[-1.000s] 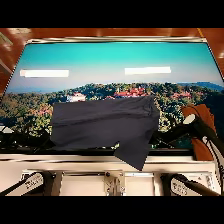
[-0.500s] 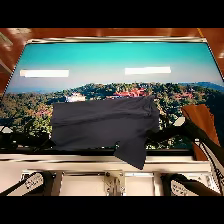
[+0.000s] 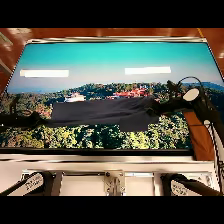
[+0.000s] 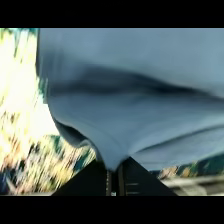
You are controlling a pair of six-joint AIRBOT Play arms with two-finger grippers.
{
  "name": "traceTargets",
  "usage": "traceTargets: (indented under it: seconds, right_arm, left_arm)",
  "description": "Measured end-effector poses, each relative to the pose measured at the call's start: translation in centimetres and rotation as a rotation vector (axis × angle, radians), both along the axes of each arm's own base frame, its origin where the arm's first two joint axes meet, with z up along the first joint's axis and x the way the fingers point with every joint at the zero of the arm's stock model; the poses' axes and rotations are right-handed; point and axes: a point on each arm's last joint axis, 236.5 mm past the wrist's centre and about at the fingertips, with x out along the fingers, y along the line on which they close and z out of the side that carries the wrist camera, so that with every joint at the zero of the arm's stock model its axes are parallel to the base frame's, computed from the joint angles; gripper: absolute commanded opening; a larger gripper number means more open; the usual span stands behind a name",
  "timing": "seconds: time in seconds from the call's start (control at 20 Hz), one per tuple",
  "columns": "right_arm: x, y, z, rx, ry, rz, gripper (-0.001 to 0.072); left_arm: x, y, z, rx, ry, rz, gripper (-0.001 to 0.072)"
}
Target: Fold the shirts.
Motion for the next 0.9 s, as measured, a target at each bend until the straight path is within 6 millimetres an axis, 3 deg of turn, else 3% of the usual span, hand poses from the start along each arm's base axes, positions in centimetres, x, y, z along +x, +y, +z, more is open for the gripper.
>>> traceTargets:
  seconds: [0.2, 0.4, 0.5, 0.55, 0.6, 0.65, 0.8, 0.9]
  right_arm:
    - [6.2, -0.4, 0.5, 0.001, -0.065, -0.064, 0.0053]
    - [10.7, -0.7, -1.5, 0.008, -0.075, -0.119, 0.0054]
    - [11.9, -0.7, -2.9, 0.021, -0.065, -0.142, 0.0081]
    - [12.3, -0.7, -3.7, 0.024, -0.056, -0.150, 0.0170]
    - [12.5, -0.7, -4.2, 0.026, -0.051, -0.158, 0.0546]
    - [12.7, -0.7, -4.6, 0.026, -0.051, -0.157, 0.0691]
    - [12.5, -2.0, -4.6, 0.006, -0.063, -0.115, 0.0694]
    - [11.6, -4.6, -4.6, -0.047, -0.042, -0.097, 0.0696]
  left_arm:
    - [5.7, -0.2, 0.8, 0.004, -0.024, -0.001, 0.0043]
    - [9.3, -1.2, -1.6, -0.026, 0.037, 0.006, 0.0048]
    - [10.1, -1.9, -3.2, -0.039, 0.073, 0.000, 0.0142]
    - [10.2, -2.3, -4.0, -0.044, 0.092, 0.001, 0.0252]
    - [10.4, -2.4, -4.5, -0.047, 0.107, 0.008, 0.0397]
    - [10.4, -2.3, -5.0, -0.044, 0.124, 0.017, 0.0469]
    - [9.5, -0.8, -5.4, -0.013, 0.198, 0.034, 0.0473]
    - [8.5, 0.8, -4.9, 0.009, 0.253, 0.046, 0.0473]
